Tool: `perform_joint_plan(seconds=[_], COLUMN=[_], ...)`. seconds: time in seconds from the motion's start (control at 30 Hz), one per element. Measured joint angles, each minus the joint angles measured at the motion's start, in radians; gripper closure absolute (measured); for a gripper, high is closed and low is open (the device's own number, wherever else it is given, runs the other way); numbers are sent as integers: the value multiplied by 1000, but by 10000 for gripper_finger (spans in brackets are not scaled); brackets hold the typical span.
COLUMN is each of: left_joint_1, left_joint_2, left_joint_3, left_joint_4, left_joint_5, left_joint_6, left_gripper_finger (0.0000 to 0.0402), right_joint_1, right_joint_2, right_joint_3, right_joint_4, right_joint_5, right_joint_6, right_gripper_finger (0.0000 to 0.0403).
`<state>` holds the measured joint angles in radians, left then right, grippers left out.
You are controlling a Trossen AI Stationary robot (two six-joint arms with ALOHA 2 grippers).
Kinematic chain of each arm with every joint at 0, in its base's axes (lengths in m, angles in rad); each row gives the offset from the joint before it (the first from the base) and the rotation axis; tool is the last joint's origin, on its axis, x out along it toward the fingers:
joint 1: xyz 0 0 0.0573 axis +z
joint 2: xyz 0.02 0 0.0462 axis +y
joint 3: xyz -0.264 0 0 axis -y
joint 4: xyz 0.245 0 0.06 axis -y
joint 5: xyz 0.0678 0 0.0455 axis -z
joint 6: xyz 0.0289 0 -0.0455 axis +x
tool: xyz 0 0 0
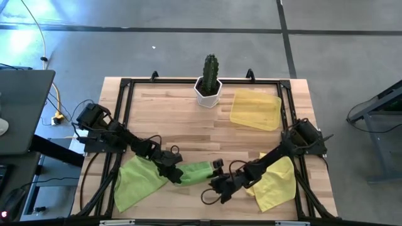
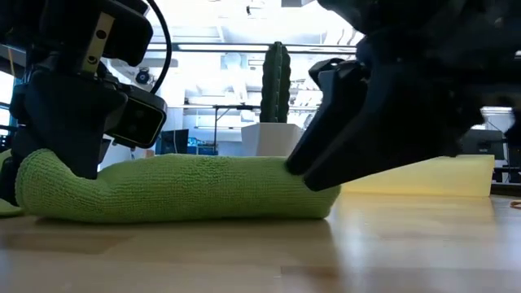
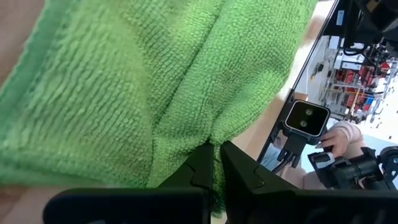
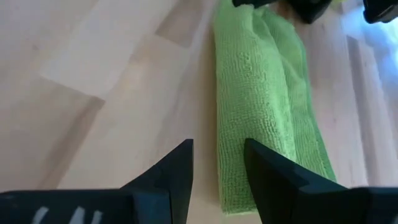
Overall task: Roll microfiber towels into tight, uniform cylinder then place into a basket
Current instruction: Roll the green towel
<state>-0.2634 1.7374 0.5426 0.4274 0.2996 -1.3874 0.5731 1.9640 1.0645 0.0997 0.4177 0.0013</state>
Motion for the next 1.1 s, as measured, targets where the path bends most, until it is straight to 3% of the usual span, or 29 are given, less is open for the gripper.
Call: perform_joint_plan(seconds=[0.23, 0.63, 1.1], left_joint_1=[0, 0, 0], left_joint_2=[0, 0, 0], left_joint_3=[0, 0, 0], left_joint_4=[0, 0, 8], left_joint_5=[3, 4, 4], left_joint_6=[1, -7, -11], left_gripper_finger=[397, 397, 396], right_joint_1=[-1, -22, -93], right_joint_2=[0, 0, -2], right_joint_3=[0, 0, 0], right_joint_4=[4, -36, -69], right_joint_5=[-2, 64, 49], right_joint_6=[-59, -113, -146], right_gripper_finger=[265, 187, 199])
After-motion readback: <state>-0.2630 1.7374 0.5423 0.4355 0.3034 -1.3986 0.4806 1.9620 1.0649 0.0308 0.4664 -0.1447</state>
